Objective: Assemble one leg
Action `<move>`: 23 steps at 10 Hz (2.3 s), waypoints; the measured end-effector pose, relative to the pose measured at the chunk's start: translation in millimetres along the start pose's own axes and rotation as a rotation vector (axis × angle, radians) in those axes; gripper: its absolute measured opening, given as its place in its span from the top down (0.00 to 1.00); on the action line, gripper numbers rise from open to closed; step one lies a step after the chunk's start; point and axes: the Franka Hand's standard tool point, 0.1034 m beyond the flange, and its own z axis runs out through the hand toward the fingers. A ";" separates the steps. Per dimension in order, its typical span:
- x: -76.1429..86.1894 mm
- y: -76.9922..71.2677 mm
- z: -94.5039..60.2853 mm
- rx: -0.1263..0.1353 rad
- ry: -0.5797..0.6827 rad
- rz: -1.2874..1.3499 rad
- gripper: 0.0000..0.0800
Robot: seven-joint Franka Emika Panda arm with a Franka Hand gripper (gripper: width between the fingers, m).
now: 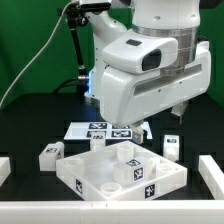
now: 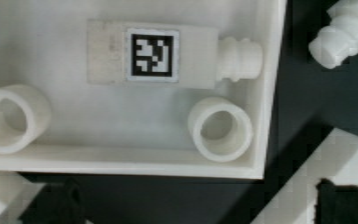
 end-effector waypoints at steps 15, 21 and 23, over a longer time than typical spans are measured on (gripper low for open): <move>-26.2 21.0 24.3 -0.029 0.039 -0.384 0.19; -65.8 0.4 37.9 -0.097 0.122 -0.361 0.19; -64.9 1.0 38.1 -0.098 0.123 -0.361 0.19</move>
Offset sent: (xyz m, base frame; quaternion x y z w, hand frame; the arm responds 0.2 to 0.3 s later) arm 0.0000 0.0000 0.0000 0.0000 0.0000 0.0000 1.0000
